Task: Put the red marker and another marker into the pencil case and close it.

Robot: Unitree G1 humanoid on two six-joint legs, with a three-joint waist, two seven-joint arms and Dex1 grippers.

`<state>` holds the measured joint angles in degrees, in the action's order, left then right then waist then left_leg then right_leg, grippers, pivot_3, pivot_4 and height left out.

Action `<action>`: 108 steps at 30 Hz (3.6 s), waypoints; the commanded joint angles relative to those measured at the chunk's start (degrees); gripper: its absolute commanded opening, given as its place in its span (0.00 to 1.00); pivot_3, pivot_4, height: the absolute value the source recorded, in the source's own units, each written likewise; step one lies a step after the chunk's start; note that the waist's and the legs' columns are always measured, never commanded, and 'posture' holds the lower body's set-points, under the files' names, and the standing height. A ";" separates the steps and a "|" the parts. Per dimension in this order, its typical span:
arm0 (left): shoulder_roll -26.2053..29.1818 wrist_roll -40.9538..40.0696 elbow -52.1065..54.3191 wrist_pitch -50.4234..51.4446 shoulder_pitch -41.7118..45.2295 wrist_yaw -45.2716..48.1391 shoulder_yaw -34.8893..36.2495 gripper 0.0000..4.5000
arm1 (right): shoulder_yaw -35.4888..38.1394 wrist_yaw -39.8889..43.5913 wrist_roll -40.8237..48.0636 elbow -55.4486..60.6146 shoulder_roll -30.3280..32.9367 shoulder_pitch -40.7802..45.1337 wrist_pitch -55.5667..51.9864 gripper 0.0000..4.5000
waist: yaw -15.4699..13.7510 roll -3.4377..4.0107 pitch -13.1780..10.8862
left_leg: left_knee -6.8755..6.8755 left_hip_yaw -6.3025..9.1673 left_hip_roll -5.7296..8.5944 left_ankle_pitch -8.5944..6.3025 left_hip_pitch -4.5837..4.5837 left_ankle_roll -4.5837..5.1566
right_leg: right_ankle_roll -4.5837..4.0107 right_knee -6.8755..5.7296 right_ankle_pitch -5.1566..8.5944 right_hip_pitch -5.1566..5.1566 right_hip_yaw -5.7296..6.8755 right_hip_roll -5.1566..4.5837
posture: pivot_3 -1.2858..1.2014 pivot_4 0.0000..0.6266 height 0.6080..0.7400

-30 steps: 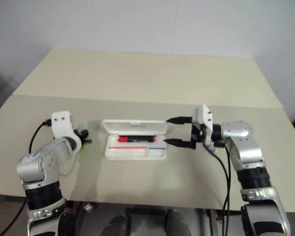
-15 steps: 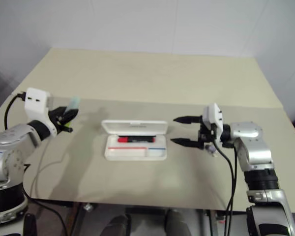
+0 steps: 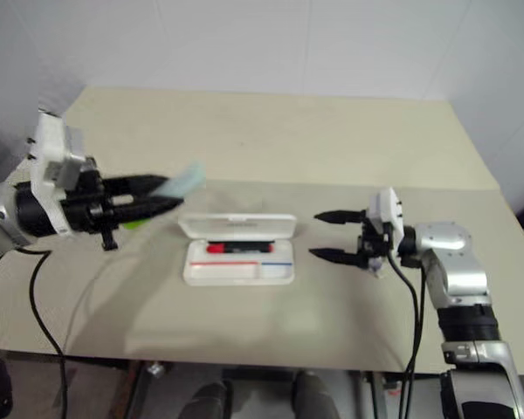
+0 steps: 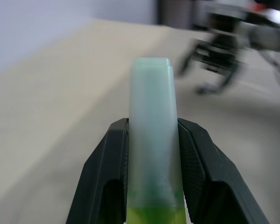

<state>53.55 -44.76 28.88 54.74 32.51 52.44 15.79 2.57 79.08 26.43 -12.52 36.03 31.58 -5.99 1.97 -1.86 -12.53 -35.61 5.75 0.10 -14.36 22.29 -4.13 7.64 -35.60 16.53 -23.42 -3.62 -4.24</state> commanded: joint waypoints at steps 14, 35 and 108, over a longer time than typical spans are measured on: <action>-2.60 17.79 -18.63 -14.07 11.73 15.84 -29.63 0.24 | 2.89 2.73 0.40 1.75 3.47 -5.98 5.26 1.00 | -0.30 0.02 -0.01 | -0.01 0.00 0.02 -0.02 0.06 0.10 | 0.05 0.03 0.04 0.00 0.00 0.01 | 0.52 0.24 1.00; -9.30 30.71 -24.16 -16.08 12.72 14.49 -37.11 0.24 | 2.77 -3.91 1.26 8.96 2.22 -11.83 4.24 1.00 | -0.30 0.03 -0.02 | -0.35 -0.03 0.01 -0.02 0.04 0.11 | 0.05 -0.28 0.04 0.01 -0.06 0.03 | 0.52 0.24 1.00; -9.78 5.18 -10.73 -30.90 -12.50 18.11 -0.77 1.00 | -5.89 -4.62 -21.18 -17.71 13.98 3.68 0.28 0.38 | -0.10 0.04 -0.02 | -0.45 -0.17 0.03 0.03 -0.07 0.18 | 0.05 -0.26 -0.07 0.08 -0.21 0.01 | 0.52 0.24 1.00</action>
<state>43.87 -37.43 18.74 25.92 20.24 69.74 12.49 -4.05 75.40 5.57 -29.95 49.77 33.98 -5.57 1.87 -1.82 -12.55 -36.06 5.58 0.13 -14.33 22.21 -3.94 7.68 -35.86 16.45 -23.33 -3.82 -4.23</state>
